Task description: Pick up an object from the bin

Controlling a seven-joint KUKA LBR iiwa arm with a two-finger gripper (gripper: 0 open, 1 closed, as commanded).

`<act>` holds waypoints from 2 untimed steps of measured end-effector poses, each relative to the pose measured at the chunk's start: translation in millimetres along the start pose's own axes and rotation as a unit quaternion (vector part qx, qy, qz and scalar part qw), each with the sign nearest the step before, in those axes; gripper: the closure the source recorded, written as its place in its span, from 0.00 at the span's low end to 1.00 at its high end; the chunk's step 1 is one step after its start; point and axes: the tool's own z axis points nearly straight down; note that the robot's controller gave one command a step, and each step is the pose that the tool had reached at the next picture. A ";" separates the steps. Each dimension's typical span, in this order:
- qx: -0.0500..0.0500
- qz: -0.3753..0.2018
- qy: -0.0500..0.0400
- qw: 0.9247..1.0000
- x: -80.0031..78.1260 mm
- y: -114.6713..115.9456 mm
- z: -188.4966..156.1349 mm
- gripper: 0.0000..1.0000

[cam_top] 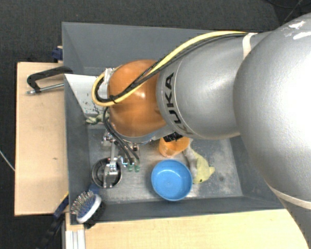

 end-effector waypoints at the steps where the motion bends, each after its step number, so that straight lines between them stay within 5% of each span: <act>1: -0.002 -0.157 -0.008 0.988 3.3 -38.7 65.0 0.00; 2: -0.001 -0.157 -0.005 0.988 4.3 -39.7 66.6 1.00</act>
Offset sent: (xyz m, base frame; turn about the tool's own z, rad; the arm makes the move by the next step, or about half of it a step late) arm -0.0066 -0.0473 -0.0791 -0.3253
